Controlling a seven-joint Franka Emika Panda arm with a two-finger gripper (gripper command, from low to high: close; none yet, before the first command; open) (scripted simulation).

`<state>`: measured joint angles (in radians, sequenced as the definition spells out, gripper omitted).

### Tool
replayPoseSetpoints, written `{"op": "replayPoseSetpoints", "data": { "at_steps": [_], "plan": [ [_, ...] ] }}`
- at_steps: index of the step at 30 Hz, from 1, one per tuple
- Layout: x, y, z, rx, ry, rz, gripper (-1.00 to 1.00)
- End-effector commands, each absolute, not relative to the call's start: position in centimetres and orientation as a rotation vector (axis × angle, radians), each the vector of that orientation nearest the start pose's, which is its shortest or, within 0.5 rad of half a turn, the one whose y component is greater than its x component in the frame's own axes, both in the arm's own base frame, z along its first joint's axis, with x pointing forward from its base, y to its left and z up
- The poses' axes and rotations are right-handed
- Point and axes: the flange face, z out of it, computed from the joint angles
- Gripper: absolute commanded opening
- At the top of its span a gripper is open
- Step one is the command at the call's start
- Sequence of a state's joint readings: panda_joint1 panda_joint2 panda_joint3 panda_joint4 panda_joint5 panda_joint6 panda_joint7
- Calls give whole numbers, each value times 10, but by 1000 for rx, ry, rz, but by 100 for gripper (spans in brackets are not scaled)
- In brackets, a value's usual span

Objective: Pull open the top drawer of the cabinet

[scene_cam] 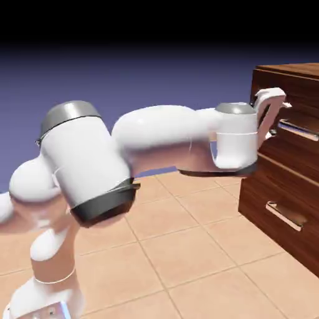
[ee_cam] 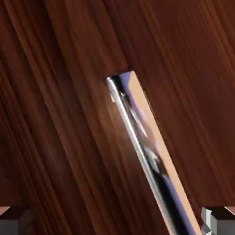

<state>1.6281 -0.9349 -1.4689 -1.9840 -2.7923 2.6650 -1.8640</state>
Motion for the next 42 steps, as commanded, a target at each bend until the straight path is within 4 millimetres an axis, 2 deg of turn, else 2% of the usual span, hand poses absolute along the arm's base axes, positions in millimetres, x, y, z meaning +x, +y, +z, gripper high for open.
{"op": "replayPoseSetpoints", "data": {
  "at_steps": [1,2,4,10,11,12,23,27,30,35,42],
  "plan": [
    [586,-53,474,-538,1517,-537,0],
    [593,-52,466,-594,1492,-593,0],
    [595,-52,463,-615,1482,-613,0],
    [645,-52,463,-615,1482,-613,0],
    [645,-52,463,-615,1482,-613,-100],
    [645,-52,463,-615,1482,-613,-100],
    [542,-52,463,-614,1481,-614,-100],
    [541,-52,463,-614,1481,-614,-100],
    [511,-52,462,-615,1482,-615,-100],
    [513,-52,462,-614,1482,-614,-100],
    [453,-52,463,-615,1481,-614,-100]
  ]
}}
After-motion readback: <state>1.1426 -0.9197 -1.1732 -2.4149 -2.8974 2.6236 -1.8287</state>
